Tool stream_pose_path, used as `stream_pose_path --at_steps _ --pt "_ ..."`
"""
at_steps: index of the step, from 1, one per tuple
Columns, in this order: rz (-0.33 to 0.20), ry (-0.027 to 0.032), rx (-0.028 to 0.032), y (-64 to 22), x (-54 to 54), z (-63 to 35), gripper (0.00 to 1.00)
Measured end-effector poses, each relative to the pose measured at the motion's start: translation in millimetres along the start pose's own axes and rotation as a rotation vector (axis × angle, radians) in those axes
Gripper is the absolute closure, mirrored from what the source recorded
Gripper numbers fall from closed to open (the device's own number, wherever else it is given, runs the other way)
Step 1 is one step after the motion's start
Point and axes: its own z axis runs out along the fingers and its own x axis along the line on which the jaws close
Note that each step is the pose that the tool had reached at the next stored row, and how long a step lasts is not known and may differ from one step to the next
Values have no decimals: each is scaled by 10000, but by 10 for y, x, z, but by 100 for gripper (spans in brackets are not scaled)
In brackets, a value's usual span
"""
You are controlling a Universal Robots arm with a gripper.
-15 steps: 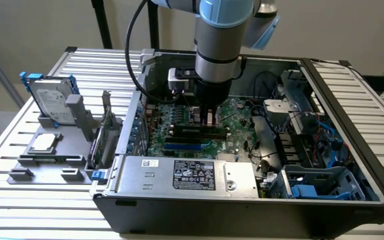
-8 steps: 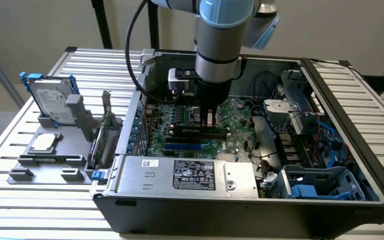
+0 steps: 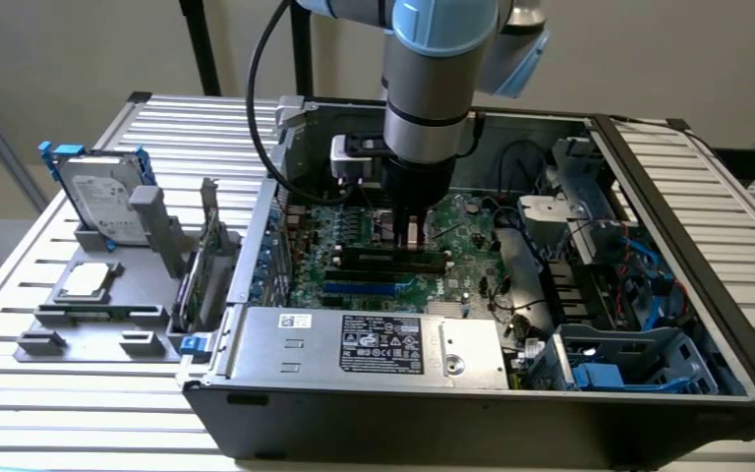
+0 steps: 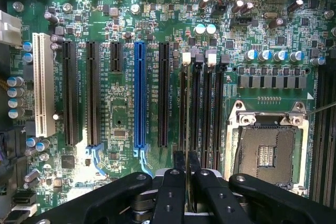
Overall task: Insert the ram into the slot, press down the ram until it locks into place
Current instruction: 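Insert the ram into the slot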
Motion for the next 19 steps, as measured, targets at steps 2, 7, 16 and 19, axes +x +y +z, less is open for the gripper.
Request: stream_pose_path --at_steps 2,7,16,19 --pt "0 -2 2 0 1 1 85" --pt "-1 0 -1 -1 1 -1 72" --pt "-2 -22 -1 28 -3 -185 72" --pt "-2 -27 2 29 -3 -184 72"
